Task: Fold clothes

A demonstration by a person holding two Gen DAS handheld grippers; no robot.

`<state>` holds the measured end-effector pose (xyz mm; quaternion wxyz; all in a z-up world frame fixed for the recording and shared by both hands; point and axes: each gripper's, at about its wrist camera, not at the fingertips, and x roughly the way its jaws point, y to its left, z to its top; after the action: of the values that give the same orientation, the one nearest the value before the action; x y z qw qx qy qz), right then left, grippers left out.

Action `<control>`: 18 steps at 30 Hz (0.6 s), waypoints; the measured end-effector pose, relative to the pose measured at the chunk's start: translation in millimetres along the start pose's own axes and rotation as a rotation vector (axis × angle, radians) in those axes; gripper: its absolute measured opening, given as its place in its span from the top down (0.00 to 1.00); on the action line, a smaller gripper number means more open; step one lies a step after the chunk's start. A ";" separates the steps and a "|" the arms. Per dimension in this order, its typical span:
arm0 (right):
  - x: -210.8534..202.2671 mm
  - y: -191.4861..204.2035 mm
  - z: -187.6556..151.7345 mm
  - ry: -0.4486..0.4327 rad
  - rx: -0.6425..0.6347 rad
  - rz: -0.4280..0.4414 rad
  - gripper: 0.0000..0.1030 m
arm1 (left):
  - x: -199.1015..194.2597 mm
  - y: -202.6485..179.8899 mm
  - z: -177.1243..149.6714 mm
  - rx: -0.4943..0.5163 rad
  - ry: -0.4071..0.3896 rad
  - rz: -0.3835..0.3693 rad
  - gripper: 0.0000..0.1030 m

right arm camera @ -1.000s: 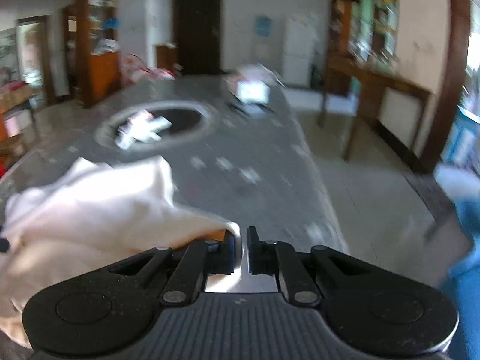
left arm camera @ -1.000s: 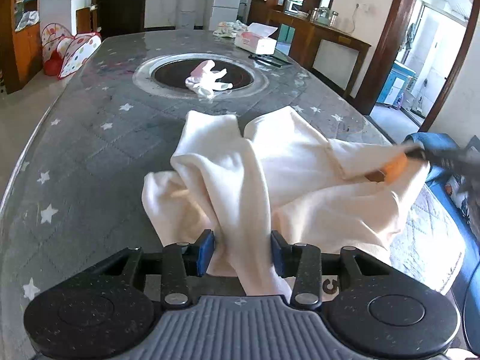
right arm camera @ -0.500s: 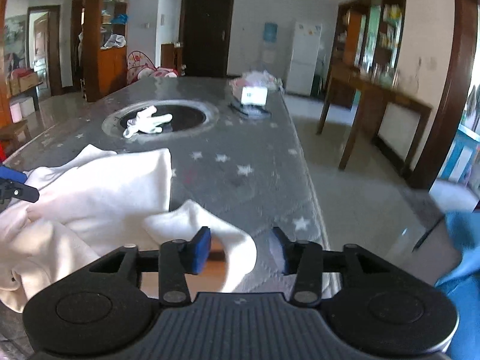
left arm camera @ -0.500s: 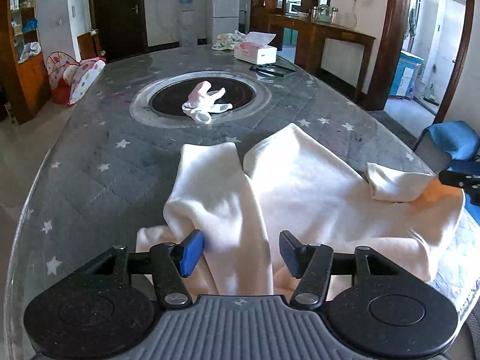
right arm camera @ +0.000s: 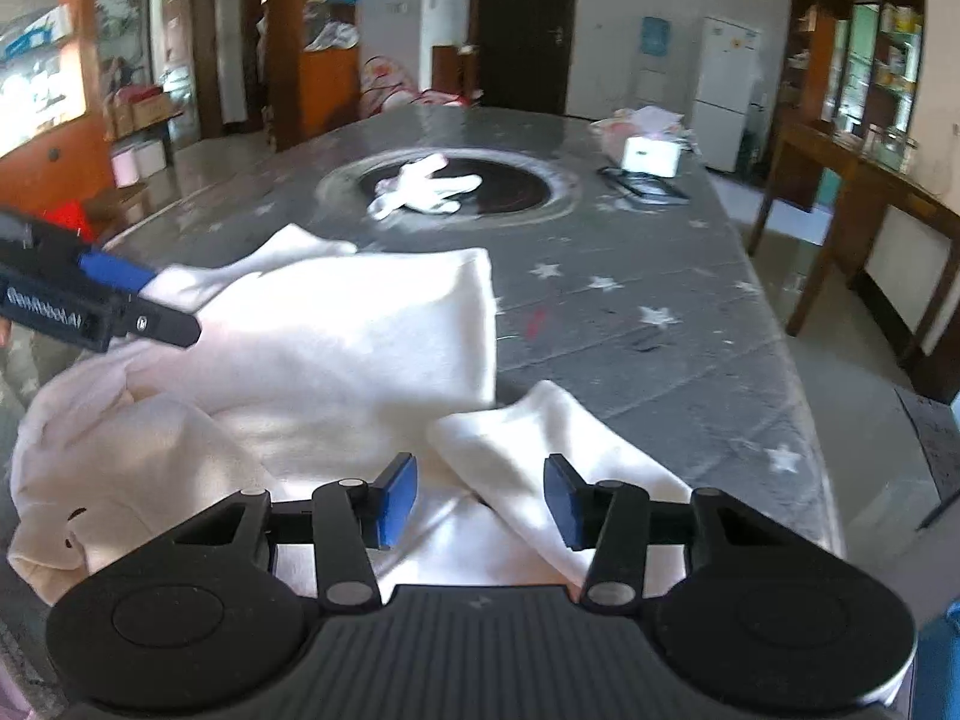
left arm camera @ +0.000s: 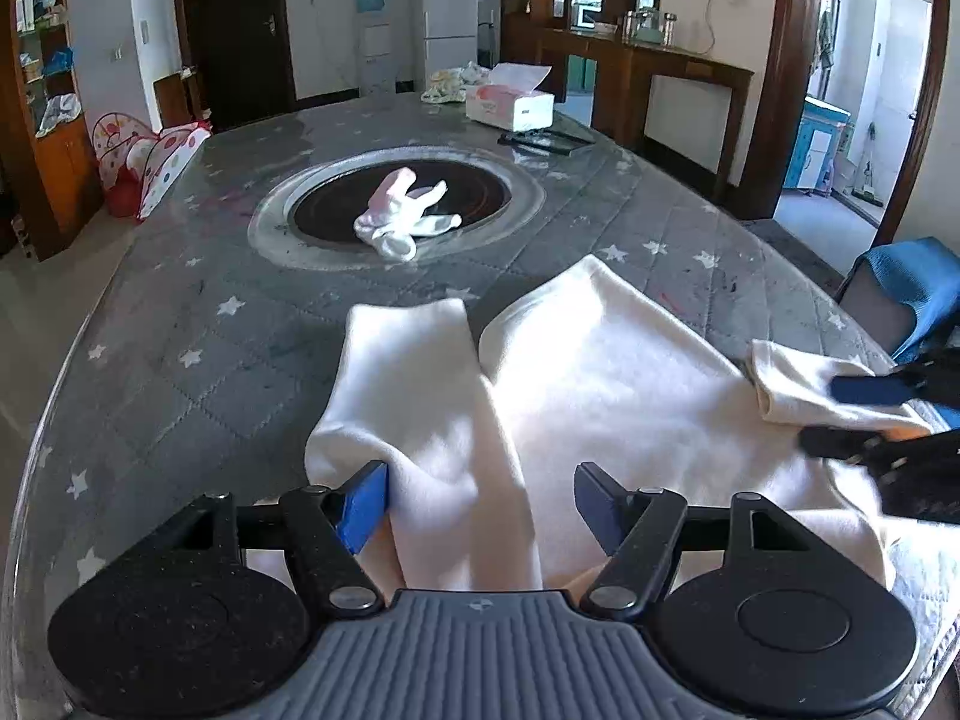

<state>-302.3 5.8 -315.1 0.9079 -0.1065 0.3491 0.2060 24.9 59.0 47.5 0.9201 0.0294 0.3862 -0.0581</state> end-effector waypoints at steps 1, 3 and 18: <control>4.4 1.0 0.0 0.006 -0.007 0.000 0.59 | 1.0 -1.4 1.1 0.006 -0.003 -0.001 0.31; 11.8 0.8 -0.8 0.017 -0.015 -0.005 0.71 | 6.0 -5.2 3.0 0.027 -0.002 0.001 0.31; -26.3 -81.9 -14.6 -0.045 0.141 -0.329 0.96 | 19.7 -13.8 12.3 0.083 -0.019 0.053 0.31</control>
<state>-291.8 -80.1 -304.0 0.9421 -0.0935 0.3203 0.0320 45.6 42.4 41.9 0.9229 0.0772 0.3739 -0.0497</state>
